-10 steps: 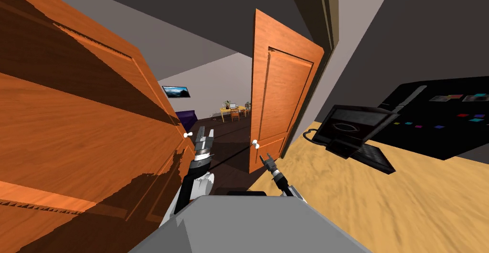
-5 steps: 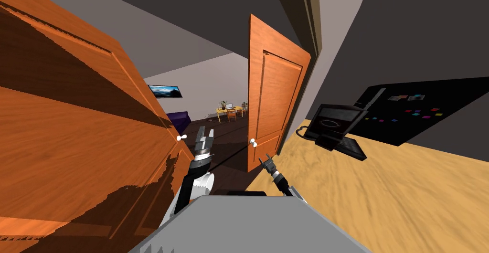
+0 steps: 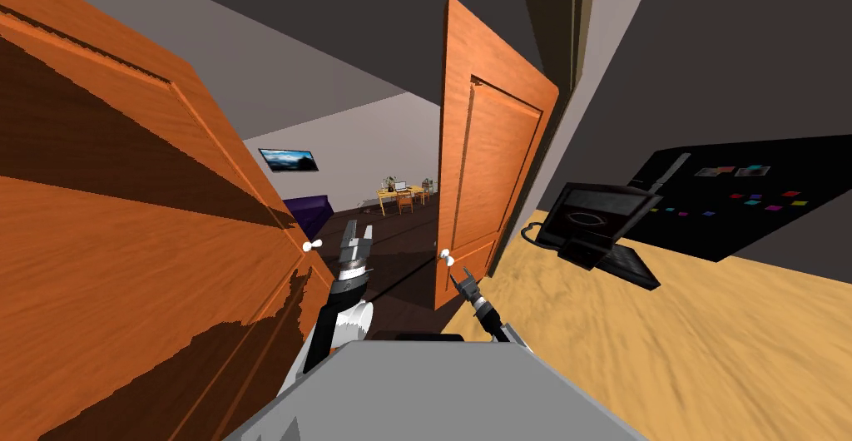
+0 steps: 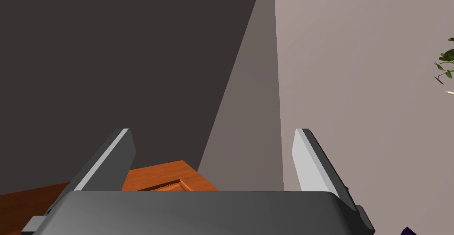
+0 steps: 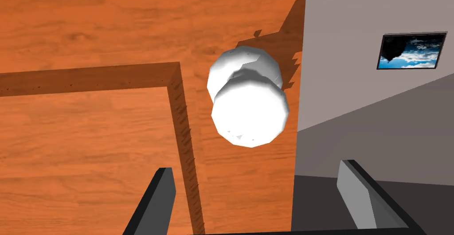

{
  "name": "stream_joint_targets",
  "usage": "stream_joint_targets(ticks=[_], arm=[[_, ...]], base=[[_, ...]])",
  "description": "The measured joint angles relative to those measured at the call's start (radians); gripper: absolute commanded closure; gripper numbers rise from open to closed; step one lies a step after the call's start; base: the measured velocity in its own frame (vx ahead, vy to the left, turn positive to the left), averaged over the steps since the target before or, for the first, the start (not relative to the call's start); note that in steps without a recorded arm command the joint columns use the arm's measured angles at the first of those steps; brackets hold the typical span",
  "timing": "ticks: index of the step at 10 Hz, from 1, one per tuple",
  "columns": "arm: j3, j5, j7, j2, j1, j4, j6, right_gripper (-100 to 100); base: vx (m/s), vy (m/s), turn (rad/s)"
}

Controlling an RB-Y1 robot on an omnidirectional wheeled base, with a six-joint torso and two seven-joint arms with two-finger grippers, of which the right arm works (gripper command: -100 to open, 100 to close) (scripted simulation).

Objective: Push the door open

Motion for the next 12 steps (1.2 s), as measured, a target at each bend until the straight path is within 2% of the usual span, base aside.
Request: stream_joint_targets(ticks=[3, 4, 10, 12], arm=[[-0.005, -0.002, 0.01, 0.01, -0.006, 0.002, 0.009, -100], [-0.005, -0.002, 0.01, 0.01, -0.006, 0.002, 0.009, 100], [-0.004, -0.001, 0.01, 0.009, -0.004, 0.005, 0.011, 100], [-0.007, -0.012, -0.017, 0.009, -0.005, 0.012, 0.012, 100]], base=[[0.159, 0.085, 0.016], [-0.009, -0.006, -0.002], [-0.012, -0.008, 0.009], [0.013, 0.006, 0.051]])
